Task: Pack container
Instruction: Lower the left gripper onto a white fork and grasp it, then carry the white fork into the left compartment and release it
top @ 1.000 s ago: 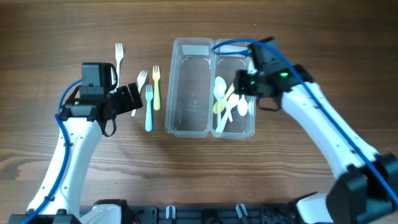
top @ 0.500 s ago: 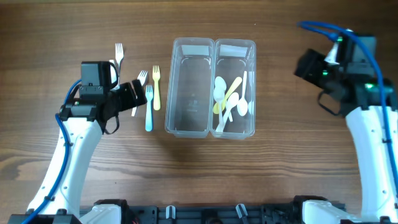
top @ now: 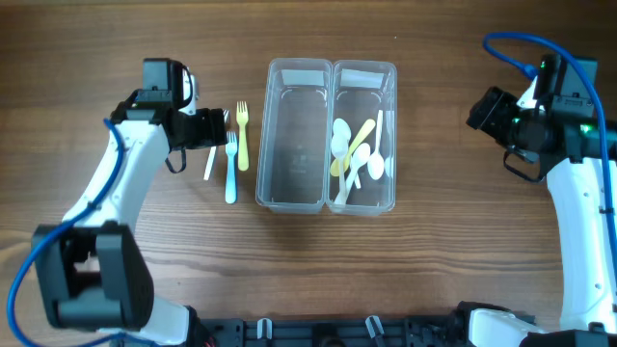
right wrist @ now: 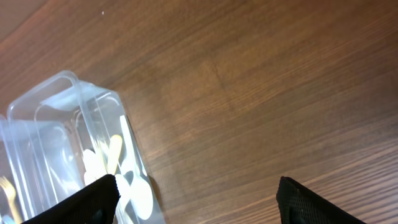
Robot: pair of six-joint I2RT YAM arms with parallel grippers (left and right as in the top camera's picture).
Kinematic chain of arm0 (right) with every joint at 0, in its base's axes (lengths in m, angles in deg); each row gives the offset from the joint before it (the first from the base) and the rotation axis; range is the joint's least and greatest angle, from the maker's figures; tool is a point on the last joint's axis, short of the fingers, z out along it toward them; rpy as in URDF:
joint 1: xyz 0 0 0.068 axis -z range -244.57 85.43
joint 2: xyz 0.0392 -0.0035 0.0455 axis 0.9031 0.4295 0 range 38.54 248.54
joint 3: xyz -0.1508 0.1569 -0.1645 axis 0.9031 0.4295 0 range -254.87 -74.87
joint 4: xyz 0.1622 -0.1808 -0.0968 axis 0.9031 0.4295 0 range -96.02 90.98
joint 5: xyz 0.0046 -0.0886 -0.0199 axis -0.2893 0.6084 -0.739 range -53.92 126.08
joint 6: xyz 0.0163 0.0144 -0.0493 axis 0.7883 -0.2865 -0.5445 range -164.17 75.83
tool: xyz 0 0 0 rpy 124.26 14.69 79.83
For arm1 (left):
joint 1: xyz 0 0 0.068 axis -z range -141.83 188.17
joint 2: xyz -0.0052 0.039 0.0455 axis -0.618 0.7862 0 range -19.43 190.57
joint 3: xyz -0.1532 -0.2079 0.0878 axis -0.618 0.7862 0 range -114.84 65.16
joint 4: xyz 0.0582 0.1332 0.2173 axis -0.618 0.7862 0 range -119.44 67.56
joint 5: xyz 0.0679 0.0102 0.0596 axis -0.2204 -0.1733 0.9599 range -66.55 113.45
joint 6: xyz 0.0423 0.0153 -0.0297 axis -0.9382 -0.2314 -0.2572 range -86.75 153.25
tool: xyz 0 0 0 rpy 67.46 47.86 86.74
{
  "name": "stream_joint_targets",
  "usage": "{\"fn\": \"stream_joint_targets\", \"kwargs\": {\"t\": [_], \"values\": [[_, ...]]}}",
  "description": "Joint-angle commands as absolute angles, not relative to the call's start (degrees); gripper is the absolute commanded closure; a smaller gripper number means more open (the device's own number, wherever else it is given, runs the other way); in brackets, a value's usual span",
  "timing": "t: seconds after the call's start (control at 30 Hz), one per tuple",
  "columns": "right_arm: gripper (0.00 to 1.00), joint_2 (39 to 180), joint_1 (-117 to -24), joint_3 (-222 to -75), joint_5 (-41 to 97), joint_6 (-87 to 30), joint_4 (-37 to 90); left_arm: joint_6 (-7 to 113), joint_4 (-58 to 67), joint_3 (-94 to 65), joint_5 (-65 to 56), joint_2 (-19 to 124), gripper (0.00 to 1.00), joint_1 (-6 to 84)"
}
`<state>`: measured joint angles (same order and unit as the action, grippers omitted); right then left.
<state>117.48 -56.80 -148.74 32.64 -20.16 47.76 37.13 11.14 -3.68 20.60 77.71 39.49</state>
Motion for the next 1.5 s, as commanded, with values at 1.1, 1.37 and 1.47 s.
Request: {"fn": "stream_joint_targets", "kwargs": {"t": [1.1, 1.37, 1.47], "values": [[0.3, 118.1, -56.7, -148.2, 31.7, -20.2, 53.6, 15.8, 1.8, -4.8, 25.5, 96.0, 0.96, 40.7], [0.32, 118.1, -56.7, -148.2, 31.7, -20.2, 53.6, 22.0, 7.2, -6.6, 25.5, 89.8, 0.96, 41.3], [0.32, 118.1, -56.7, -148.2, 31.7, -20.1, 53.5, 23.8, 11.0, -8.6, 25.4, 84.4, 0.96, 42.7]]}}
